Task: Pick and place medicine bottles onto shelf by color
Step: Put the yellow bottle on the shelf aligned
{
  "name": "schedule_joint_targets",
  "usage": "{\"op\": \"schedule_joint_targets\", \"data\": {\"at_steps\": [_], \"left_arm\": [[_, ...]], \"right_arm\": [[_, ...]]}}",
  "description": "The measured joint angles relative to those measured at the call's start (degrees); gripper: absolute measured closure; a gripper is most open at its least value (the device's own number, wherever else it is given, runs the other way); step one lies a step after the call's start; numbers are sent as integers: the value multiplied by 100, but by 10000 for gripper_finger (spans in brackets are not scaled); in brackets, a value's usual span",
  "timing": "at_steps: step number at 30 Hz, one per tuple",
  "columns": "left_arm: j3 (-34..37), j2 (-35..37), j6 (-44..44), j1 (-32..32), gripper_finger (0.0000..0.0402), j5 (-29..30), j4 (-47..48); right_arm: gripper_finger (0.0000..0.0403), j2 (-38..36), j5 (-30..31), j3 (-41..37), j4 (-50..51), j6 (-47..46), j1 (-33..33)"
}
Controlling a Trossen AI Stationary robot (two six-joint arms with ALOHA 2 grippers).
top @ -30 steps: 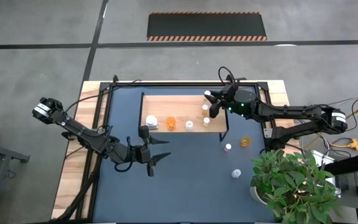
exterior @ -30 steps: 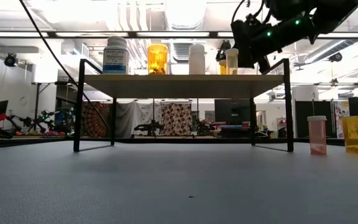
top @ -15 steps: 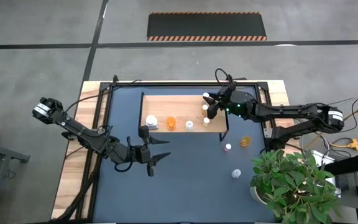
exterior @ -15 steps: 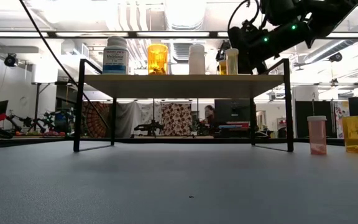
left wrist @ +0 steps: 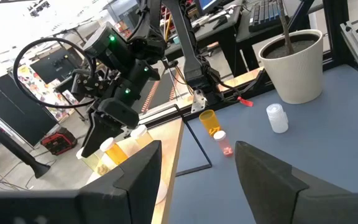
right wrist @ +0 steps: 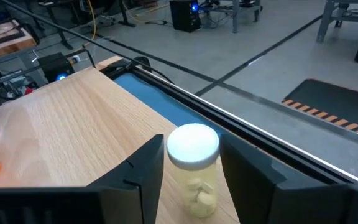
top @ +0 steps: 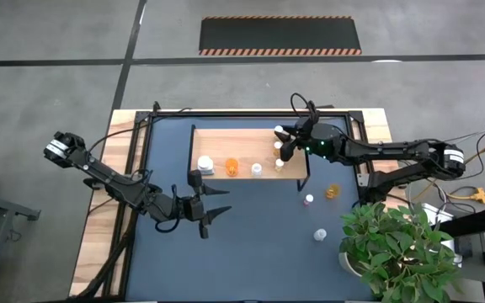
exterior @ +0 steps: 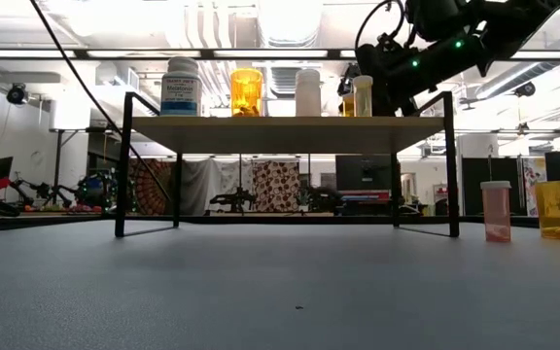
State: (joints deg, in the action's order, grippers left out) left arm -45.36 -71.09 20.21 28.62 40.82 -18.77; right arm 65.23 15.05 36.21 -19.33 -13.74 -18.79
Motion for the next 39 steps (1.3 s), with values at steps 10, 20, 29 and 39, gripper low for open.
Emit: {"op": "schedule_joint_targets", "data": {"at_steps": [10,20,29,39], "left_arm": [[0,0,0,0,214,0,1],[0,0,-2,0,214,-2,1],[2,0,-4,0,214,-2,1],[2,0,-4,0,214,-2,1]], "right_arm": [[232,-31,0,0,23,-69,0],[227,-203,0,0,25,-89,0],[242,-713,7,0,254,-175,0],[343,-627,761,0,963,-392,0]]}}
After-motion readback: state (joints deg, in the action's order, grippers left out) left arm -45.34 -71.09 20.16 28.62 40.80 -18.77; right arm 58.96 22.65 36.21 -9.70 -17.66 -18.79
